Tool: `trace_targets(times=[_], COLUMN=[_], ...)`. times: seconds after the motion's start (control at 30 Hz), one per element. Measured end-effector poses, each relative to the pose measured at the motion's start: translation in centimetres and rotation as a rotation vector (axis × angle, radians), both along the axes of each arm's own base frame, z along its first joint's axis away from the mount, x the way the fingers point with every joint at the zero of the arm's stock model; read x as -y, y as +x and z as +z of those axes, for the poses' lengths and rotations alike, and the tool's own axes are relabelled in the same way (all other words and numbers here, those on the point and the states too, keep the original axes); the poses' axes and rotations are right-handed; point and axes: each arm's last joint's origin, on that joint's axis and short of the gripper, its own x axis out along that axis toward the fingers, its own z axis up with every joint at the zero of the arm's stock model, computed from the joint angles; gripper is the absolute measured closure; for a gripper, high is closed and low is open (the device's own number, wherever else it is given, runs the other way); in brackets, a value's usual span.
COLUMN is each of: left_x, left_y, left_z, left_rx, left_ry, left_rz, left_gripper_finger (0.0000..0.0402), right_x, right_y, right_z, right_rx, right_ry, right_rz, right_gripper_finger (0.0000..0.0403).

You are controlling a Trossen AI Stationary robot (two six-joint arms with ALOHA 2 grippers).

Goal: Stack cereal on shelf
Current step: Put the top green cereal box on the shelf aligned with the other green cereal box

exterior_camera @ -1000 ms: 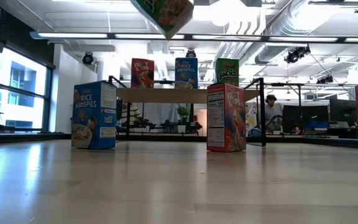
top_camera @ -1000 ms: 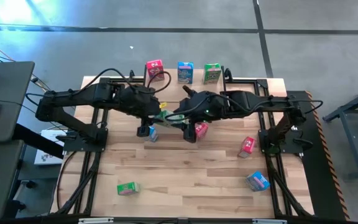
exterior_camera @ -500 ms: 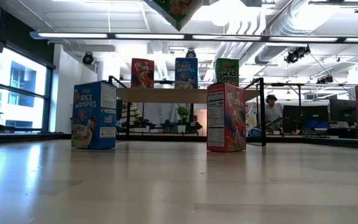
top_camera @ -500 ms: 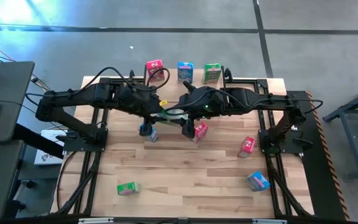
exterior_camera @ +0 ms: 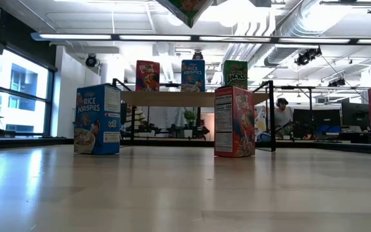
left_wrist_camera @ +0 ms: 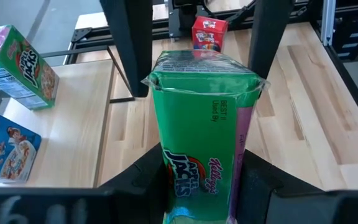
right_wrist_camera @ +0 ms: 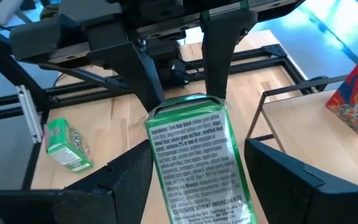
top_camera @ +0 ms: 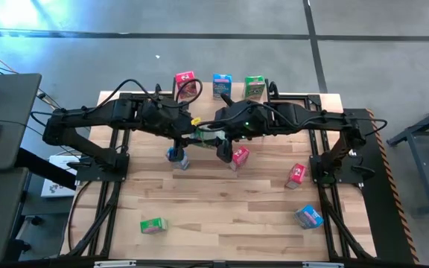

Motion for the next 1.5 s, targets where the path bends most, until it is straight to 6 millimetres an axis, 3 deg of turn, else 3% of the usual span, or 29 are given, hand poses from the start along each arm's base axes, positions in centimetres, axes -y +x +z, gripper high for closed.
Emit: trace_targets(times=[0.37, 0.93, 1.33, 1.5], left_x=[0.01, 0.02, 0.0, 0.0], left_y=[0.04, 0.05, 0.1, 0.14], left_z=[0.02, 0.03, 0.11, 0.16], left_rx=[0.005, 0.009, 0.019, 0.026], left_ry=[-0.002, -0.047, -0.049, -0.049], left_rz=[-0.002, 0.03, 0.036, 0.036], left_gripper_finger=[0.0275, 0.0274, 0.0186, 0.0175], right_x=[-0.08, -0.11, -0.07, -0.03], right_y=[0.01, 0.01, 0.05, 0.05], right_z=[0.0, 0.02, -0.04, -0.04], right_rx=[0.0, 0.003, 0.003, 0.004], right_ry=[0.014, 0.03, 0.044, 0.036], right_rz=[0.019, 0.009, -0.016, -0.03], right_gripper_finger=[0.0222, 0.0229, 0.0229, 0.0229])
